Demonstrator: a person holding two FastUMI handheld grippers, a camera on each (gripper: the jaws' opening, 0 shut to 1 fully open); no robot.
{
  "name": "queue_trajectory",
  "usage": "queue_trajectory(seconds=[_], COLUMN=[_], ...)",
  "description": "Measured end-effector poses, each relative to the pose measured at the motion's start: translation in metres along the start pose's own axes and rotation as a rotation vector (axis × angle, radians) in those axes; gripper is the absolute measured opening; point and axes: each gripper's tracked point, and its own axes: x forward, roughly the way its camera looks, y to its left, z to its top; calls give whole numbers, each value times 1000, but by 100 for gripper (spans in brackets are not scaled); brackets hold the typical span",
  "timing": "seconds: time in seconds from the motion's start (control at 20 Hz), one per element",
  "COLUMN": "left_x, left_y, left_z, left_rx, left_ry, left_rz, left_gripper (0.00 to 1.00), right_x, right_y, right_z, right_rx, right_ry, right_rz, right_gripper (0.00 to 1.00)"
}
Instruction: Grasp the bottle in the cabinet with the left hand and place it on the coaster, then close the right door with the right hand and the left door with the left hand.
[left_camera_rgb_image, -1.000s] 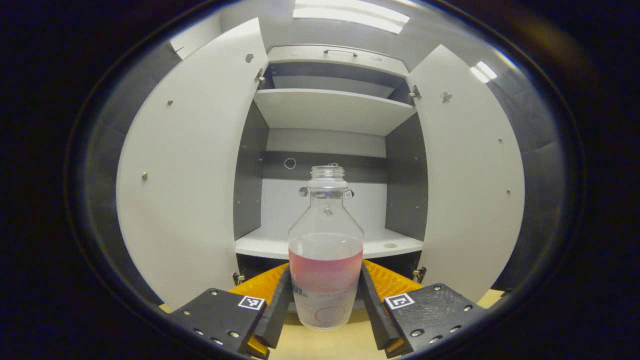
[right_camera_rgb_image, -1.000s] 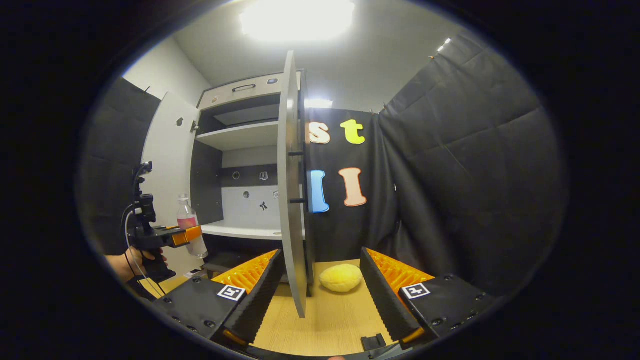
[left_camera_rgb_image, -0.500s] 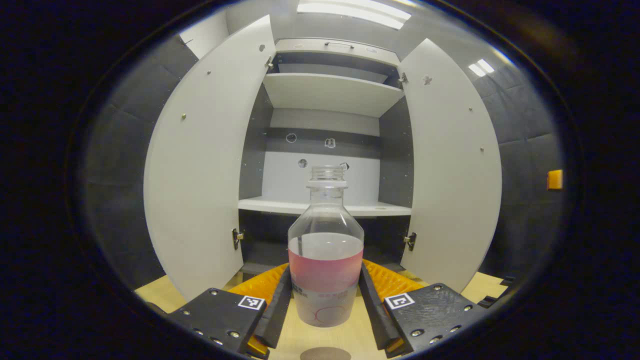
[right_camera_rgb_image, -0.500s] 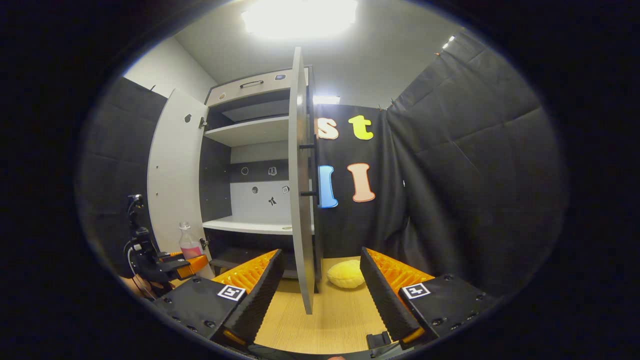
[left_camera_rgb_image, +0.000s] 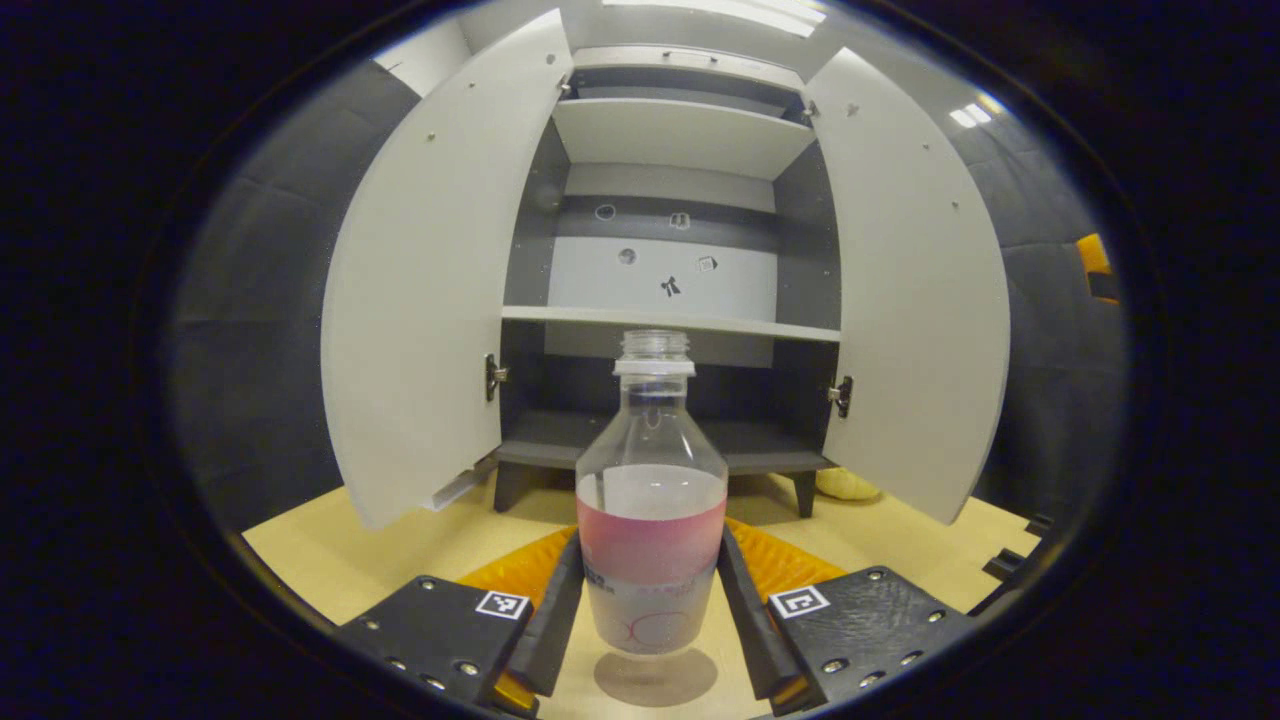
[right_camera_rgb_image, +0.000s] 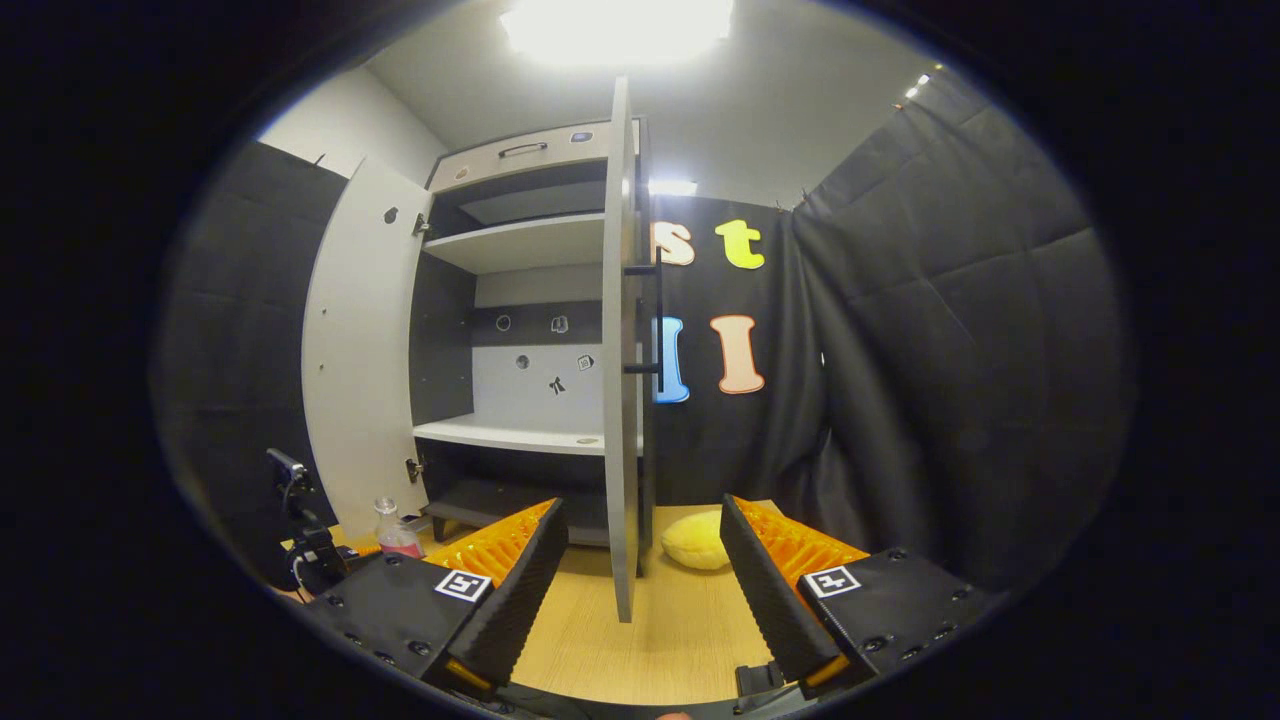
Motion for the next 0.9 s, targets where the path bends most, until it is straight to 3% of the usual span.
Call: queue_trajectory(seconds=[0.5,0.8,0.85,0.9], left_x=[5,1,1,-1], left_y=[-3,-3,-2,-2], left_z=[-64,-76,-77,-76], left_rx=[50,56,59,60], left_ry=[59,82,87,89], left_rz=[33,47,48,52], left_gripper=[72,73,80,73], right_x=[3,6,6,7], right_y=[-2,3,4,5], right_z=[-9,-13,-12,-12], right_rx=[-45,-55,-54,-52], right_ry=[34,44,41,38], right_rz=[1,22,28,33], right_gripper=[98,98,98,98])
